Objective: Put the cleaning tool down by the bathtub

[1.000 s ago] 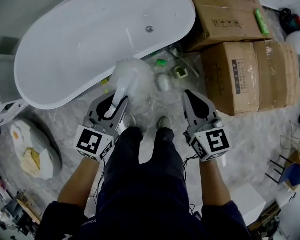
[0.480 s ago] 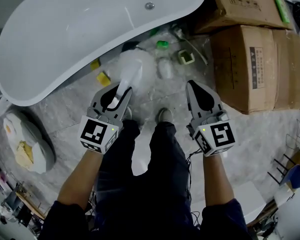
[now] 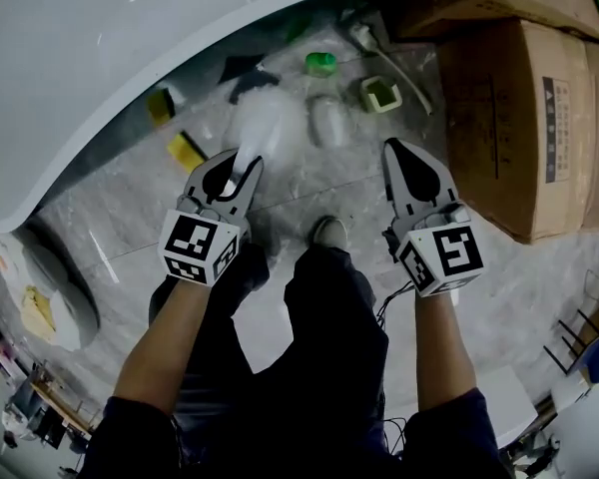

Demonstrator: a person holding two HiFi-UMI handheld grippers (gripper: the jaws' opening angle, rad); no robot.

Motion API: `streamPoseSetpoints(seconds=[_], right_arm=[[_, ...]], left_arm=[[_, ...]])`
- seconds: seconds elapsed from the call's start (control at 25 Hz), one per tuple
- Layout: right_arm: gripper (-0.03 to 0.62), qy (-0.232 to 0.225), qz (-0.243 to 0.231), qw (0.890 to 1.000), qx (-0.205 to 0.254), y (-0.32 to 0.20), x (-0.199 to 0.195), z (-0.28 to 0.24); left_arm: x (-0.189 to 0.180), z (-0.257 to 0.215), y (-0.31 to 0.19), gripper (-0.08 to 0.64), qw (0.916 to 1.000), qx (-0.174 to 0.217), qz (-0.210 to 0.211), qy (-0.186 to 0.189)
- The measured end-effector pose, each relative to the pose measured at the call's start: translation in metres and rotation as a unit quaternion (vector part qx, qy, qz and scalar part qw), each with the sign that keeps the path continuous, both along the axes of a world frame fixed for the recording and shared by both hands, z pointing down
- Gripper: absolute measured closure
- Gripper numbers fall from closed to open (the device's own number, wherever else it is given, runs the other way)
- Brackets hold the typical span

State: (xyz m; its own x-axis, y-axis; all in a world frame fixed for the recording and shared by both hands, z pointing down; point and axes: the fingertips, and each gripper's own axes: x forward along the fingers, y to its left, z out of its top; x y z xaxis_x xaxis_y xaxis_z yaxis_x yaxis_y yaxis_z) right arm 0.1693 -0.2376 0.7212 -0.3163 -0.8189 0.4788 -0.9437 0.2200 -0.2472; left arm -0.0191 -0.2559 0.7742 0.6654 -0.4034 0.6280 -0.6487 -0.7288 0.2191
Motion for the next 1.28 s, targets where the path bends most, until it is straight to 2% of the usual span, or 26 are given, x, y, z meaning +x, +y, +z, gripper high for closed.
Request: streamPoseSetpoints(seconds=[0.44, 0.64, 1.04, 1.28], right_arm=[[0.588, 0.0, -0.003, 1.0, -0.005, -0.022, 0.008, 0.13], [0.588, -0.012, -0.016, 1.0, 0.005, -0.036, 0.002, 0.172], [0.588, -0.024, -0.035, 0.999, 0.014, -0.043, 0.005, 0.233], [0.588, -0.037, -0.03, 0.999, 0.023, -0.046, 0.012, 0.242]], left_arm=[[-0.003, 0.161, -0.018, 0.453, 0.9982, -0.041, -0.023, -0.035], [0.0, 0.224, -0.021, 0.453, 0.9968, -0.057, -0.024, -0.051], [0.0, 0.323, -0.014, 0.453, 0.993, -0.077, -0.044, -0.078], [-0.002, 0.362, -0.009, 0.453, 0.9897, -0.095, -0.062, -0.087]])
